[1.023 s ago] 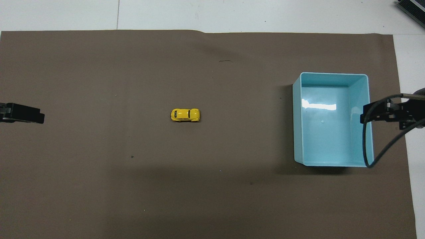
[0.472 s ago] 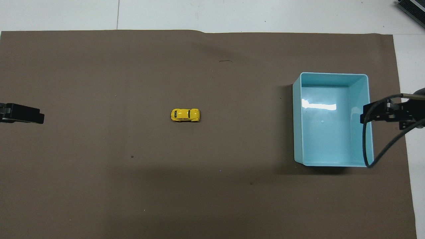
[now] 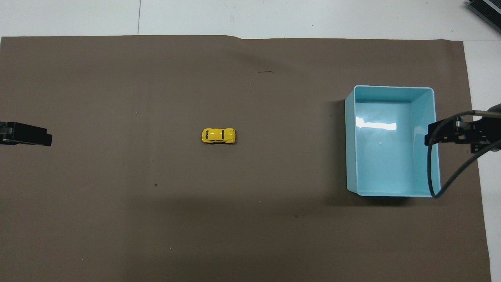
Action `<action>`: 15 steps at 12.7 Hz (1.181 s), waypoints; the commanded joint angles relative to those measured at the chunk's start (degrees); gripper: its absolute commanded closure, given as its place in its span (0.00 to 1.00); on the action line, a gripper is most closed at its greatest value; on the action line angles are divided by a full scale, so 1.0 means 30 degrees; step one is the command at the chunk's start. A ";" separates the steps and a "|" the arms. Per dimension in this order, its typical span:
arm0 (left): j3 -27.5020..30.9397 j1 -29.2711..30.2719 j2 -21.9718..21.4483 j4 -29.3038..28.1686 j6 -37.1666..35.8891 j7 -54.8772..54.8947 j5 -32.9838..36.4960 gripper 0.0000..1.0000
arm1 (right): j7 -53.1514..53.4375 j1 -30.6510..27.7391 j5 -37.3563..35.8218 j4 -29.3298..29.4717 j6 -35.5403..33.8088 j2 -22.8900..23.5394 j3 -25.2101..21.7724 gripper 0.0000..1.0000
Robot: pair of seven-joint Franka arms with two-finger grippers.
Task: Wind up and store yellow beetle car
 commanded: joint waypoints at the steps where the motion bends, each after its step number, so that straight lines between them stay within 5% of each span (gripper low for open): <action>1: -0.0147 0.0265 -0.0303 -0.0145 -0.0268 0.0044 0.0044 0.00 | -0.0328 -0.0199 0.0524 -0.0110 0.0044 -0.0182 -0.0022 0.00; 15: -0.0176 0.0236 -0.0391 -0.0408 -0.0238 0.0015 0.0044 0.00 | -0.0299 -0.0199 0.0524 -0.0110 0.0044 -0.0211 0.0007 0.00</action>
